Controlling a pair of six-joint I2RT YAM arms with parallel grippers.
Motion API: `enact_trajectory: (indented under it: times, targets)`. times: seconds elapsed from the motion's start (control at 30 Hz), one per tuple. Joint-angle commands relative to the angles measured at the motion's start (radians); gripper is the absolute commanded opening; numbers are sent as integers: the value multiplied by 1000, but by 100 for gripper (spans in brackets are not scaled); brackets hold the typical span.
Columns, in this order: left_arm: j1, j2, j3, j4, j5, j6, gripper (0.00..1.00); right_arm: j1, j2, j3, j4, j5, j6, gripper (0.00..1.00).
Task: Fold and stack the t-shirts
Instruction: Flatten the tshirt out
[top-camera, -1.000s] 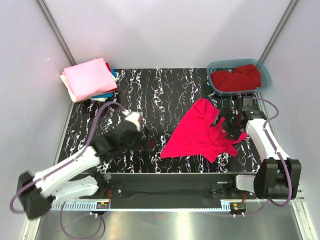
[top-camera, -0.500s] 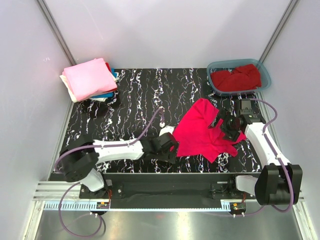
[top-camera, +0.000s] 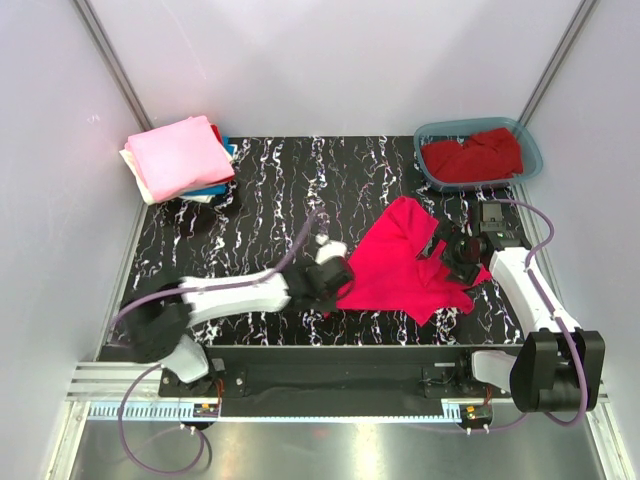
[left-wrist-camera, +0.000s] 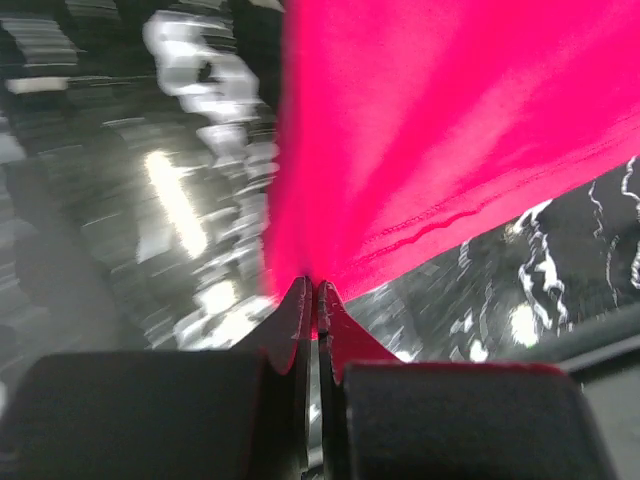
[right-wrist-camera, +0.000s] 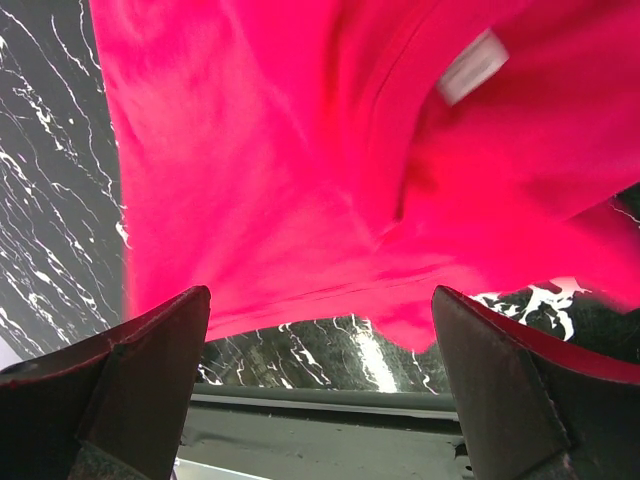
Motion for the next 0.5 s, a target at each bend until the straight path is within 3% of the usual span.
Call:
enact_trajectory:
  times: [0.0, 0.1, 0.13, 0.17, 0.2, 0.27, 0.33, 0.47]
  targets:
    - [85, -301, -42, -138, -140, 21, 0, 6, -38, 17, 2, -5, -25, 100]
    - [268, -530, -110, -208, -110, 84, 0, 6, -35, 6, 13, -14, -14, 100]
    - [379, -617, -145, -218, -92, 124, 0, 6, -32, 6, 19, -23, -11, 100]
    - [430, -648, -157, -223, -73, 146, 4, 8, -27, 4, 19, -26, -11, 100]
    - [475, -671, -168, -225, -30, 164, 33, 6, -23, 3, 19, -29, -10, 100]
    - [543, -696, -181, -254, -10, 190, 74, 8, -26, 1, 19, -29, -8, 100]
    - [544, -682, -178, -280, -19, 167, 93, 6, -38, -3, 17, -31, -8, 100]
    - [523, -680, -196, -236, 82, 118, 93, 9, -55, -13, 17, -43, -2, 100]
